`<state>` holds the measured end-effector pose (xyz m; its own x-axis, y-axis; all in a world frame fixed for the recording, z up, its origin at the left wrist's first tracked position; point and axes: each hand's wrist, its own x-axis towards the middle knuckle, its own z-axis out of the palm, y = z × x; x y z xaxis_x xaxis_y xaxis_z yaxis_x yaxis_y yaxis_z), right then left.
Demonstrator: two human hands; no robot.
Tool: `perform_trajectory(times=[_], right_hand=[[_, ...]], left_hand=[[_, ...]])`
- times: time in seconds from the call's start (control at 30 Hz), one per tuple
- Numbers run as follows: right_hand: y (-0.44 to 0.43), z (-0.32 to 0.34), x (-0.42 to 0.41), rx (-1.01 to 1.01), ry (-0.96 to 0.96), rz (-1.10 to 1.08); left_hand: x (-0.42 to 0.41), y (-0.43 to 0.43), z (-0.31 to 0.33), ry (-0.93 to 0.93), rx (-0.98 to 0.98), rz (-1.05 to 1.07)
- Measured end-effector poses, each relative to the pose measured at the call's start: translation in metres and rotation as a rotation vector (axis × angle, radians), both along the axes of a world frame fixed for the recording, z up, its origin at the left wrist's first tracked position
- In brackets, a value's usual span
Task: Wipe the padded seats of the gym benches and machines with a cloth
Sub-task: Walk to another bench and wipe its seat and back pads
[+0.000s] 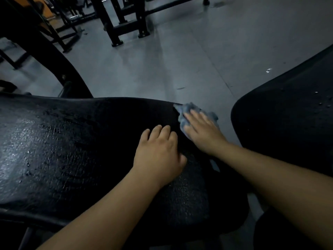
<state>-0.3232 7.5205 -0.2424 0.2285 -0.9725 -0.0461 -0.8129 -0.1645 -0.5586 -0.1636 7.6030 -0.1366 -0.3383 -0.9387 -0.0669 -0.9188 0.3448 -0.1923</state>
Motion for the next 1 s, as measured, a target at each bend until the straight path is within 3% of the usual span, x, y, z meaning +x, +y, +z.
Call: perform_trajectory(times=[0.1,0.3,0.67,0.77,1.0], right_hand=[[-0.041,0.017,0.030,0.002,-0.044,-0.061],[-0.024,0.021,0.022,-0.046,-0.084,0.052],[0.083,0.028,0.032,0.253,-0.006,-0.422],[0.109,0.035,0.036,0.292,0.031,-0.325],[0.051,0.015,0.012,0.155,-0.038,-0.264]], left_hand=[[0.006,-0.010,-0.003,0.012,-0.023,0.033],[-0.002,-0.019,-0.017,0.035,-0.037,0.076],[0.001,-0.022,-0.014,0.071,0.058,0.089],[-0.002,-0.022,-0.012,0.070,0.078,0.082],[-0.004,-0.020,-0.018,0.049,0.005,0.080]])
